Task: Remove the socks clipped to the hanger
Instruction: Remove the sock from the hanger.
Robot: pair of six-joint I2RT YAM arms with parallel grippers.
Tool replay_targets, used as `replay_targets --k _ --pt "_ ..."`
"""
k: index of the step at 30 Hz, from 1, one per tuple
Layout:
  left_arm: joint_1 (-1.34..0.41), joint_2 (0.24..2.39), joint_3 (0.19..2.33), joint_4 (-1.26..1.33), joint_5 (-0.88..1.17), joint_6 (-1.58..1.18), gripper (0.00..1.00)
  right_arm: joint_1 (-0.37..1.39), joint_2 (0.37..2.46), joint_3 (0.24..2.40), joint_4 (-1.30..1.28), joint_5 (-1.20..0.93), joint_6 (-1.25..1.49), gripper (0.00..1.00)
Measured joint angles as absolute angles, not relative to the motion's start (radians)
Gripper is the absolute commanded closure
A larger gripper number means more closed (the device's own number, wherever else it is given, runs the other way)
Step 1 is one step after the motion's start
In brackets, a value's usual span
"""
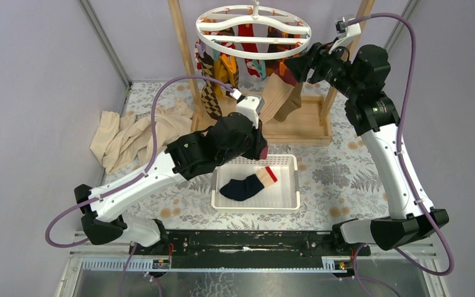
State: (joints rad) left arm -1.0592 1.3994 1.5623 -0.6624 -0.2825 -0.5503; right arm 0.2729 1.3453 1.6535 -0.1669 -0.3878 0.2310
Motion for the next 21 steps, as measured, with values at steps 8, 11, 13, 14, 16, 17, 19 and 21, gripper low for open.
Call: replay_targets --k 8,11,13,14,16,17,19,21 --pt "-1.059 1.399 1.643 -0.730 -0.242 -0.552 0.95 0.278 1.359 1.656 -0.173 -0.411 0.223 0.35" --pt "-1.059 1.399 1.678 -0.747 -0.231 -0.552 0.95 0.286 1.359 1.656 -0.175 -0.414 0.220 0.35" --pt "-1.059 1.399 1.691 -0.758 -0.229 -0.552 0.95 0.292 1.359 1.656 -0.175 -0.414 0.219 0.35" --pt "-1.059 1.399 1.693 -0.763 -0.228 -0.552 0.95 0.295 1.359 1.656 -0.175 -0.415 0.218 0.35" --pt "-1.059 1.399 1.694 -0.773 -0.227 -0.552 0.95 0.297 1.360 1.656 -0.175 -0.415 0.216 0.35" --pt "-1.058 1.399 1.694 -0.778 -0.226 -0.552 0.95 0.299 1.361 1.656 -0.175 -0.415 0.216 0.35" --pt "-1.058 1.399 1.694 -0.783 -0.225 -0.552 0.95 0.300 1.366 1.656 -0.175 -0.415 0.216 0.36" --pt "-1.058 1.399 1.698 -0.788 -0.223 -0.552 0.95 0.302 1.373 1.657 -0.174 -0.415 0.216 0.36"
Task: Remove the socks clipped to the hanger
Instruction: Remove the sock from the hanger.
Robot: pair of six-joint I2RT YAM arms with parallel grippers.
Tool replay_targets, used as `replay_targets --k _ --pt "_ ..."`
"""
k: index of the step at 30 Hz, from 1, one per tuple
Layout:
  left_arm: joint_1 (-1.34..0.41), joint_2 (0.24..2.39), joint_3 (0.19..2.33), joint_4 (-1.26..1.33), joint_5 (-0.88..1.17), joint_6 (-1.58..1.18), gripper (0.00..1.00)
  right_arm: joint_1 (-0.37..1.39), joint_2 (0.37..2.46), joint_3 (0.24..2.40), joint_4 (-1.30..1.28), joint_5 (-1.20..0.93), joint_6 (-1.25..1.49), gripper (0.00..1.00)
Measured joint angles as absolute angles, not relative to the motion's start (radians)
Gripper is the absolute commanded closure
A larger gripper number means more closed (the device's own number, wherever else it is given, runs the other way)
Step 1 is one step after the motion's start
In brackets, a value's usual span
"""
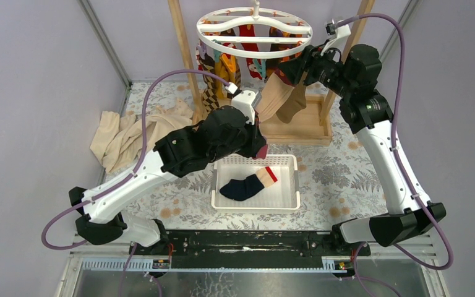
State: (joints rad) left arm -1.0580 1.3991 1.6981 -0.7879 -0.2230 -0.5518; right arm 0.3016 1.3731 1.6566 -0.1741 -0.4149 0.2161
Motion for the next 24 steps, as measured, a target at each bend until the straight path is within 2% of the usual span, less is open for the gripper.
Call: replay_targets --k 12,24 --pt "-1.053 1.394 1.711 -0.803 -0.215 -0.552 0.94 0.309 1.408 1.658 -0.174 -0.414 0.218 0.44" --pt "-1.046 1.381 1.711 -0.809 -0.215 -0.552 0.94 0.315 1.423 1.686 -0.169 -0.415 0.220 0.67"
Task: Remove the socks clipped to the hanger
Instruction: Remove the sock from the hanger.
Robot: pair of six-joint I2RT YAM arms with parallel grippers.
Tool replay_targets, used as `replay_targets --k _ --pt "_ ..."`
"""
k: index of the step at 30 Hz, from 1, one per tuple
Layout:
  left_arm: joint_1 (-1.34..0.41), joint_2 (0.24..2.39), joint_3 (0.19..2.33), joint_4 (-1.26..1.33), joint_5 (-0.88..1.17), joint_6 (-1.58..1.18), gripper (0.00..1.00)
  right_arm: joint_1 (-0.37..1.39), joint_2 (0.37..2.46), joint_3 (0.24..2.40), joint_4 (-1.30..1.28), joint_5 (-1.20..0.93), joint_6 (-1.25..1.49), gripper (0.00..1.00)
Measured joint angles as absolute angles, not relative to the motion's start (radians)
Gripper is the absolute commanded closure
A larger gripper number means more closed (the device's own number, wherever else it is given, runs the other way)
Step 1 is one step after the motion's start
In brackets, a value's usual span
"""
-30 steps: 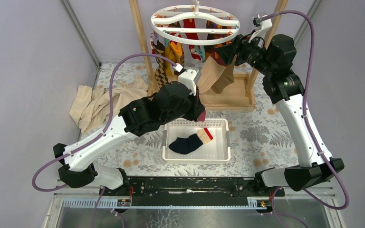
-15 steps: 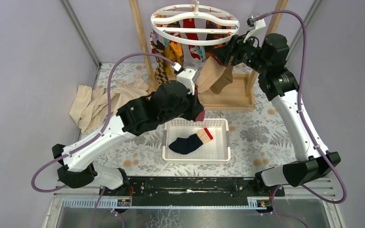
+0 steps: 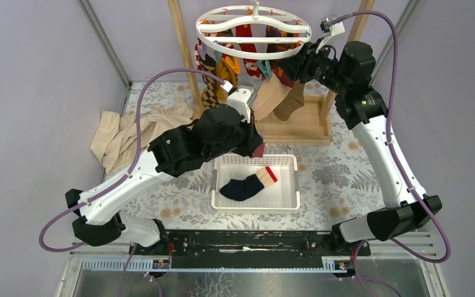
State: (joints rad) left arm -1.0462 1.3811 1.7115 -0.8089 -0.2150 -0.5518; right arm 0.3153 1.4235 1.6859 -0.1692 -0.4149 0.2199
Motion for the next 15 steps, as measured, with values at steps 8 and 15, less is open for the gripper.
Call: replay_targets --k 8,15 --pt "-1.044 1.378 1.711 -0.809 -0.215 -0.552 0.94 0.316 1.426 1.686 -0.170 -0.414 0.220 0.97" --pt "-1.040 1.377 1.711 -0.809 -0.213 -0.552 0.94 0.316 1.427 1.686 -0.170 -0.414 0.221 1.00"
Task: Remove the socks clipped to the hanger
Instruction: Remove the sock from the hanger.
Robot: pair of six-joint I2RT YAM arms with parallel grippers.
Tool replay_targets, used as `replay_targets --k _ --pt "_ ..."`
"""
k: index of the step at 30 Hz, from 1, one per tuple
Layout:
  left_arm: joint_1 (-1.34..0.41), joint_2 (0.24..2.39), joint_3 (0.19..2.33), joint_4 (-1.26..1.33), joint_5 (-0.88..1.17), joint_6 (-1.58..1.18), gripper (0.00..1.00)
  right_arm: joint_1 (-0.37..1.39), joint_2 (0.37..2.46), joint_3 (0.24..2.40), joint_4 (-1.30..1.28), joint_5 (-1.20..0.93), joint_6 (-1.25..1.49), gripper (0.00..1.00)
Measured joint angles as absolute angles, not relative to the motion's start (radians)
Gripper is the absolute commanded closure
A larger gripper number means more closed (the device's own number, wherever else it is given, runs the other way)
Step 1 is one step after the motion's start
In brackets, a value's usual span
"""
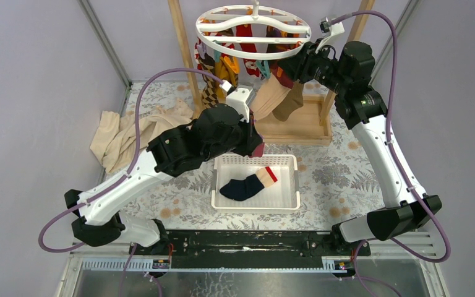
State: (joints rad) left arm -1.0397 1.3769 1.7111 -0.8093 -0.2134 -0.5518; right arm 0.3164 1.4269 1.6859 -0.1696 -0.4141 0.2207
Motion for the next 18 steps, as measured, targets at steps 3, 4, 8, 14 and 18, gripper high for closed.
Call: replay_targets --k 3,4,8,14,18 --pt "-1.039 1.373 1.711 -0.809 -0.213 -0.552 0.94 0.316 1.427 1.686 -0.169 -0.414 0.221 1.00" --pt "-1.039 1.370 1.710 -0.809 -0.213 -0.552 0.94 0.316 1.427 1.686 -0.168 -0.414 0.222 1.00" --pt "-1.034 1.356 1.705 -0.810 -0.213 -0.553 0.94 0.316 1.427 1.686 -0.162 -0.414 0.226 1.00" --pt "-1.031 1.332 1.674 -0.813 -0.213 -0.560 0.94 0.316 1.427 1.686 -0.159 -0.414 0.232 0.89" --pt "-1.030 1.322 1.655 -0.817 -0.208 -0.566 0.94 0.316 1.427 1.686 -0.159 -0.414 0.233 0.65"
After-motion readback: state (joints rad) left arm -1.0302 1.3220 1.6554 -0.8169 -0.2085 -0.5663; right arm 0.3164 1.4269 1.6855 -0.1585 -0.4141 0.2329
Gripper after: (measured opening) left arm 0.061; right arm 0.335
